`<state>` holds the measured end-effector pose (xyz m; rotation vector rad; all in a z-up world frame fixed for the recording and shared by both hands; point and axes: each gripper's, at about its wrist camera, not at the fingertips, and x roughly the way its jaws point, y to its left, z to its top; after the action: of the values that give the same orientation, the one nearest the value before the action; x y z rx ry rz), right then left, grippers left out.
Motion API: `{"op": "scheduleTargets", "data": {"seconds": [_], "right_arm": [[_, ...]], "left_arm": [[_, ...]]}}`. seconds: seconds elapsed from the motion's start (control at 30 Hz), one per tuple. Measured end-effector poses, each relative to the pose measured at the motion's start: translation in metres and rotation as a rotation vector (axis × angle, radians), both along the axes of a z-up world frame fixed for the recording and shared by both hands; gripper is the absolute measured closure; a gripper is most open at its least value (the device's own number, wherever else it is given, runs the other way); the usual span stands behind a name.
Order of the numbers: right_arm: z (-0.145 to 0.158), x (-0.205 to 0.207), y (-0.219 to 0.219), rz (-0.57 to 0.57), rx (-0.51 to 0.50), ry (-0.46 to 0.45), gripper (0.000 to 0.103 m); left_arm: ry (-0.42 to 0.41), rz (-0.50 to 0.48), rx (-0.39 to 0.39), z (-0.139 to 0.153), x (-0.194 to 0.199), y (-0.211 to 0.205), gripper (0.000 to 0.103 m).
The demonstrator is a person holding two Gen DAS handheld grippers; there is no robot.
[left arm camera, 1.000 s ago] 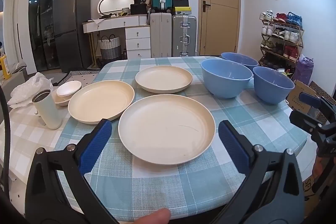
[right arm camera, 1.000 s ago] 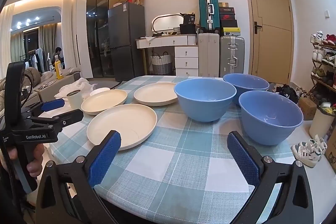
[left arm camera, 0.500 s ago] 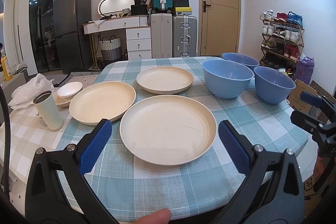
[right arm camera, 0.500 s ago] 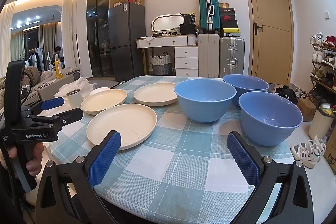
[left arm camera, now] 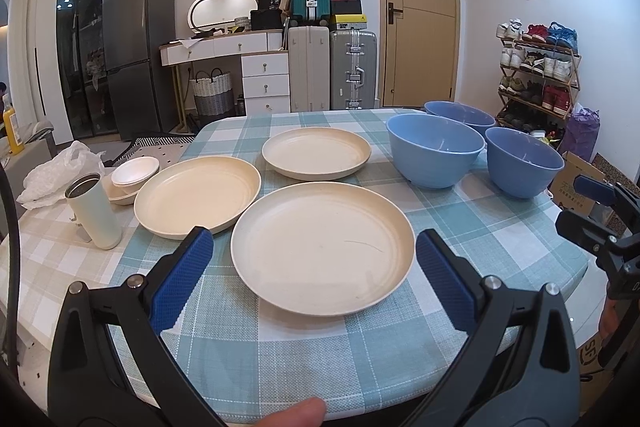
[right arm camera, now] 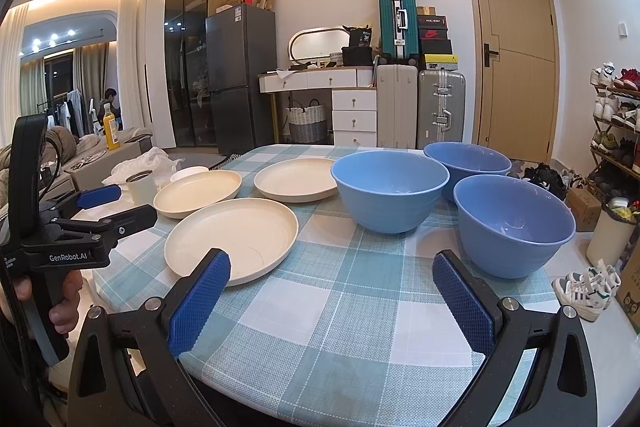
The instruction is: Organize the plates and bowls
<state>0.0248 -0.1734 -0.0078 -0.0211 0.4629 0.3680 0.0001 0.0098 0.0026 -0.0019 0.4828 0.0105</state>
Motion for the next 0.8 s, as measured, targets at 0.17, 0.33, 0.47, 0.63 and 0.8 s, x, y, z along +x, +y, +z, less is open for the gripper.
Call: {"op": "scheduleTargets", "data": {"seconds": [0.17, 0.33, 0.47, 0.63, 0.8], "right_arm": [[0.0008, -0.0005, -0.0006, 0.0, -0.001, -0.001, 0.0], [0.0005, 0.0001, -0.001, 0.001, 0.0, 0.0, 0.0], [0.0009, -0.0001, -0.0011, 0.002, 0.0, 0.001, 0.0], [0.0013, -0.0005, -0.001, 0.002, 0.0, 0.001, 0.0], [0.0013, 0.0006, 0.0004, 0.003, 0.001, 0.001, 0.0]], "left_arm": [[-0.001, 0.0, 0.0, 0.0006, 0.0003, 0.0015, 0.002], [-0.001, 0.001, 0.001, 0.0019, 0.0001, 0.0039, 0.002], [-0.001, 0.001, 0.002, 0.002, 0.0004, 0.0036, 0.002], [-0.003, 0.003, 0.003, 0.0034, 0.0001, 0.0046, 0.002], [-0.004, 0.006, 0.003, 0.0056, 0.0009, 0.0071, 0.002]]}}
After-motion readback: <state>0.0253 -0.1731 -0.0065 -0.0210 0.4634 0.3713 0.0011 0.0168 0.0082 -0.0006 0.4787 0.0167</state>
